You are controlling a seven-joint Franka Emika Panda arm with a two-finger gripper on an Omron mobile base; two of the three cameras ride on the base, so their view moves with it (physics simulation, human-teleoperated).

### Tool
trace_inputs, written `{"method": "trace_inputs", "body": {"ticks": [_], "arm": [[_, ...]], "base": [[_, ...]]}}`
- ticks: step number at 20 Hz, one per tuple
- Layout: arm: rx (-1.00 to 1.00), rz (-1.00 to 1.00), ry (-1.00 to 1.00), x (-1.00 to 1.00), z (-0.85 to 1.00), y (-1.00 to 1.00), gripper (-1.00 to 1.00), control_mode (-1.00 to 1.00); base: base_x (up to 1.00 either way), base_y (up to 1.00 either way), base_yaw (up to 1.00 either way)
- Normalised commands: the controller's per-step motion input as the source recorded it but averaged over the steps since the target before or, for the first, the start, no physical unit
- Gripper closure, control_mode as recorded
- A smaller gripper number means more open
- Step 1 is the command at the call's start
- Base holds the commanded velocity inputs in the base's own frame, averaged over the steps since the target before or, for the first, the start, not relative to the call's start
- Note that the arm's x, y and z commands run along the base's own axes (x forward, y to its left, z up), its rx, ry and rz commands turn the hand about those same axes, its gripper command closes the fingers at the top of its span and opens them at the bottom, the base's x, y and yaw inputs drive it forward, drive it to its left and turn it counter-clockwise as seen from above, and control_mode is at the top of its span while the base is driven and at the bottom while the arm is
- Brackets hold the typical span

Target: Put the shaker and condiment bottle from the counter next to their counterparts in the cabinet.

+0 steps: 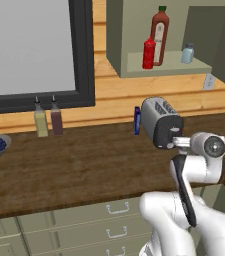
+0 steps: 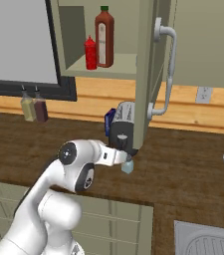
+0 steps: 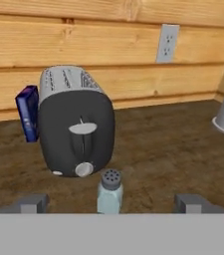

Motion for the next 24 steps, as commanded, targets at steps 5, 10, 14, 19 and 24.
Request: {"method": "trace_inputs", "body": {"ticks": [5,10,14,19,24], "arm": [[0.00,0.21,-0.04,0.00,-0.28,-0.35,-1.00,-1.00],[0.00,0.28,0.00,0.01,-0.06,-0.25,-1.00,-1.00],[0.00,0.25,0.00,-0.02,-0.04,-0.15,-1.00,-1.00],[0.00,0.07,-0.03,-0.05,-0.19,-0.02,-1.00,-1.00],[0.00,0.00,-0.04,-0.06,-0.37,-0.06,-1.00,-1.00]], "base": [[0.00,0.00,0.00],[0.00,0.00,0.00],[0.00,0.00,0.00],[0.00,0.00,0.00],[0.00,0.00,0.00]]}}
